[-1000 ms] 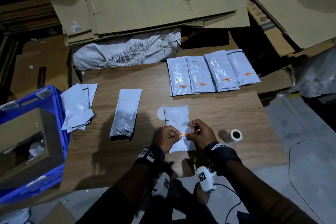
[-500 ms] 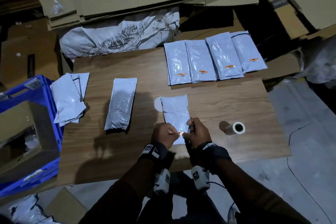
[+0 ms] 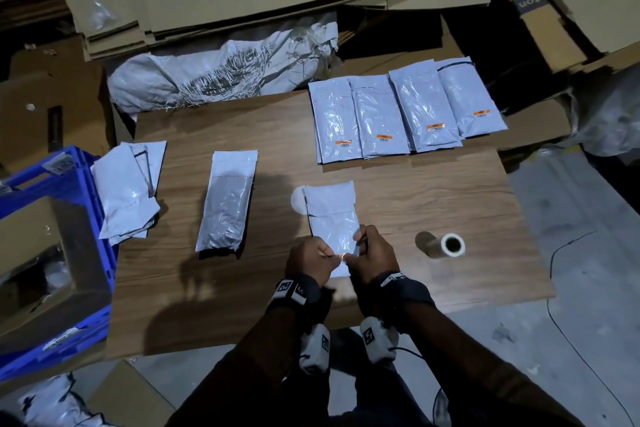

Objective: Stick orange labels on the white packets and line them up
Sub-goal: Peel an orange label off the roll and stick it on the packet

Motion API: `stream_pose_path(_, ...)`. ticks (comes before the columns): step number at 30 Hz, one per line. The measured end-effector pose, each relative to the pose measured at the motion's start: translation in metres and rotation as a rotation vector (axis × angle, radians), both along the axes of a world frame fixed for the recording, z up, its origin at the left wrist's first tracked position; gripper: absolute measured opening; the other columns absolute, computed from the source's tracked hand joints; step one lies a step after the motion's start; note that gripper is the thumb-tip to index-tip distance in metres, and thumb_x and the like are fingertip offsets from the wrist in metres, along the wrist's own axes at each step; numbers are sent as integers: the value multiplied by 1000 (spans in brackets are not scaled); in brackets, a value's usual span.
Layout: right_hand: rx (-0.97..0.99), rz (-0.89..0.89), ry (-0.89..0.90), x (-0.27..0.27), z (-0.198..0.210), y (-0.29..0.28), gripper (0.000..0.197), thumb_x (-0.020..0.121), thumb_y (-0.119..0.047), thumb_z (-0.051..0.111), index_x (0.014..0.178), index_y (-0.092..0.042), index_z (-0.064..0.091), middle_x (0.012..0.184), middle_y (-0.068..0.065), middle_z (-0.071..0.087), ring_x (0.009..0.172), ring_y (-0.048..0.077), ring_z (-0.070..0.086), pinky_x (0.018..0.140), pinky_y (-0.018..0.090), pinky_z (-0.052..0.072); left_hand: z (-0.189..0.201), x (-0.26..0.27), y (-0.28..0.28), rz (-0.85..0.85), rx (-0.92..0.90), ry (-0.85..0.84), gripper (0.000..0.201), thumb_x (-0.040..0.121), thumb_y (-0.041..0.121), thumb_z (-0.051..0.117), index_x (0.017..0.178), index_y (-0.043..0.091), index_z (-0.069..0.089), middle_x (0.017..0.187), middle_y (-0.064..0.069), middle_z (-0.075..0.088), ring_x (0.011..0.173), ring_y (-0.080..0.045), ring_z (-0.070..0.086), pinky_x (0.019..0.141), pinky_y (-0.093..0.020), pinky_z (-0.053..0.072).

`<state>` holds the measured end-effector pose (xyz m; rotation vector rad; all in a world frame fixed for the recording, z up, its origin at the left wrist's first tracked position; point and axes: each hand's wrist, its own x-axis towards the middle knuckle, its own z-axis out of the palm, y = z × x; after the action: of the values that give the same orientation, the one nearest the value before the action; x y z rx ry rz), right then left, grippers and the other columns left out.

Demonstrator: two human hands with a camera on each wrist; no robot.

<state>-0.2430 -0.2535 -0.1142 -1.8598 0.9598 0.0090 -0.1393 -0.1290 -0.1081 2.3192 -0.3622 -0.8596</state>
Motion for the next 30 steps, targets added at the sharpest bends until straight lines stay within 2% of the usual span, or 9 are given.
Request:
stream_pose_path(4,-27,18,4,0,-2,-2,38,76,-9,78,99,-19,49,75,-4,54,69,19,53,57,26,37,-2,8,12,-45,42,-20,53,70,58,84,61,19,49,60,7,56,59,-15,57,52,-27,39)
stream_pose_path(7,-32,28,43,-1,-4,-4,38,76,-18,78,99,-22,48,78,-4,55,73,20,55,61,32,42,0,13,22,-64,19,-6,63,67,71,78,58,19,43,55,7,45,53,-13,48,51,-27,34)
stream_pose_path(10,-24,6,45,-7,-7,-3,37,77,-24,79,98,-22,49,77,-4,54,72,19,54,63,34,44,-1,13,25,-70,8,5,65,66,74,78,59,17,47,54,5,48,52,-12,51,51,-28,37)
stream_pose_path(13,-3,-19,26,-10,-7,-2,33,78,-23,77,96,-26,50,74,-3,55,70,20,55,62,33,44,-4,12,26,-60,13,12,74,60,84,73,66,12,55,62,-5,62,60,-19,62,53,-33,46)
stream_pose_path(17,-20,-34,58,-8,-9,1,41,77,-36,83,96,-27,47,75,-7,54,68,17,55,64,36,47,-6,13,27,-74,6,4,75,60,83,72,67,11,56,63,-6,64,61,-21,64,54,-38,49)
stream_pose_path(20,-98,-8,125,-4,-7,2,45,78,-40,81,99,-25,45,82,-7,54,75,20,56,63,34,42,-9,11,27,-57,1,-17,70,61,80,73,66,13,53,60,-3,61,60,-20,63,52,-37,48)
stream_pose_path(23,-140,10,148,-3,-4,3,45,79,-39,80,101,-24,43,86,-8,54,79,22,55,64,33,38,-9,8,26,-57,-15,-27,65,62,77,71,64,17,48,58,4,53,62,-21,60,53,-34,43)
stream_pose_path(27,-129,1,125,-3,-4,4,40,79,-33,77,99,-23,44,84,-6,55,78,24,56,63,33,39,-10,8,26,-61,-25,-26,64,65,72,73,69,12,52,61,5,55,63,-20,60,54,-34,45)
stream_pose_path(30,-90,-19,78,-5,-4,4,35,77,-26,74,96,-23,45,75,-3,54,73,26,56,60,37,42,-12,9,26,-53,-9,-17,51,71,54,82,70,11,55,64,4,60,65,-18,62,60,-40,53)
